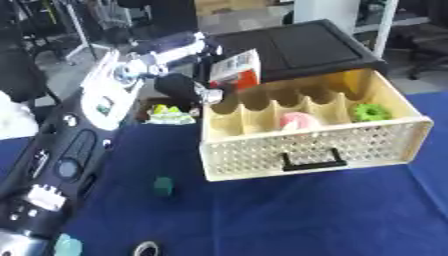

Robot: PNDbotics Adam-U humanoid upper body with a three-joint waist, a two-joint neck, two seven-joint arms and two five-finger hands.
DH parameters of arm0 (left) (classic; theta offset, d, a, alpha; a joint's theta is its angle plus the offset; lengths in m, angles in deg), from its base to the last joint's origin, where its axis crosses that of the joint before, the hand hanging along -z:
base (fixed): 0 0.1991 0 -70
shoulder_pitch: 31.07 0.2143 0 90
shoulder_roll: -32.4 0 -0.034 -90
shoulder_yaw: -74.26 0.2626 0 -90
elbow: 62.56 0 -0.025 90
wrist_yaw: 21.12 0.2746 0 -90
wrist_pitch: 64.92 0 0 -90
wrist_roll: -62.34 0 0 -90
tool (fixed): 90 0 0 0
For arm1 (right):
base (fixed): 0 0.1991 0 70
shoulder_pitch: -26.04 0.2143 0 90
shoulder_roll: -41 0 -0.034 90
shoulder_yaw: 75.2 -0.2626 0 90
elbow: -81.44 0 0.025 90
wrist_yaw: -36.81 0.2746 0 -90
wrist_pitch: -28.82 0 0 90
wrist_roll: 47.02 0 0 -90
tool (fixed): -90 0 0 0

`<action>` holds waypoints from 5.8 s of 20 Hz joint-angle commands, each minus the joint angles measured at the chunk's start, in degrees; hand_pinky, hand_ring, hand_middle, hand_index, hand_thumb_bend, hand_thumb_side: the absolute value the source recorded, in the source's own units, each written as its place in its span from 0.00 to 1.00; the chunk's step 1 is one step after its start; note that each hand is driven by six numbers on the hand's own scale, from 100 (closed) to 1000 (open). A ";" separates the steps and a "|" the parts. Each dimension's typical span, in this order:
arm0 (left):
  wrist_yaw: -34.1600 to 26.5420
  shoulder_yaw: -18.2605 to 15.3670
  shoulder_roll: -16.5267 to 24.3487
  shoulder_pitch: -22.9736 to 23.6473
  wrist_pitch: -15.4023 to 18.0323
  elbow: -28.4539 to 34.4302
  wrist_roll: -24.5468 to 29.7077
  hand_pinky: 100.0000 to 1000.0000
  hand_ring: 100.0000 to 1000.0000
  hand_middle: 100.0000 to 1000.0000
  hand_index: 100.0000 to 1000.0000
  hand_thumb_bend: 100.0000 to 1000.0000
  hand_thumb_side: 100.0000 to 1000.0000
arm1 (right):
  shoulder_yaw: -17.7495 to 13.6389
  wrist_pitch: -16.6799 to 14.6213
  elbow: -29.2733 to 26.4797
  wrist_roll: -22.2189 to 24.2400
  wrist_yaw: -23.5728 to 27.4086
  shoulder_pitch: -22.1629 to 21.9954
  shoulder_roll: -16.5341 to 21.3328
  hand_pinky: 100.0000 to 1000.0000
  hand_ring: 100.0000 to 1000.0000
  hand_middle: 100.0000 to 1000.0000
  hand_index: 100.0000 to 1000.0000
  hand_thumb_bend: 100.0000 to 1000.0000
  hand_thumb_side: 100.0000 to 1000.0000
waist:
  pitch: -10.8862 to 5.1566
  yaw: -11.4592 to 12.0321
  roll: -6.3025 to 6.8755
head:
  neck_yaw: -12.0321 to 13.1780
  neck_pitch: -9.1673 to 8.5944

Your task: Pick up objects from table and place into drawer.

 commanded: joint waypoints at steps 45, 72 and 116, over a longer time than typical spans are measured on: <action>-3.72 1.60 0.30 -1.04 7.49 3.06 9.77 0.65 0.79 0.78 0.94 0.00 0.96 | -0.76 1.92 -0.63 -1.87 1.77 0.00 -0.51 0.90 0.64 0.46 0.73 0.00 1.00 | -1.71 0.18 0.29 | -0.06 1.98; -37.50 -5.73 9.64 12.91 -21.46 40.81 -19.47 0.50 0.62 0.55 0.77 0.00 0.69 | -1.15 1.26 -0.63 -2.29 1.53 -0.16 0.92 0.88 0.64 0.46 0.73 0.00 1.00 | -1.71 2.66 -3.69 | -0.76 4.47; -48.75 -15.11 3.90 55.09 -22.71 60.81 -25.67 0.46 0.57 0.50 0.71 0.02 0.91 | 18.82 4.69 -0.63 67.43 3.62 14.57 37.00 0.68 0.70 0.63 0.83 0.00 1.00 | -5.91 3.88 -7.88 | 0.65 10.13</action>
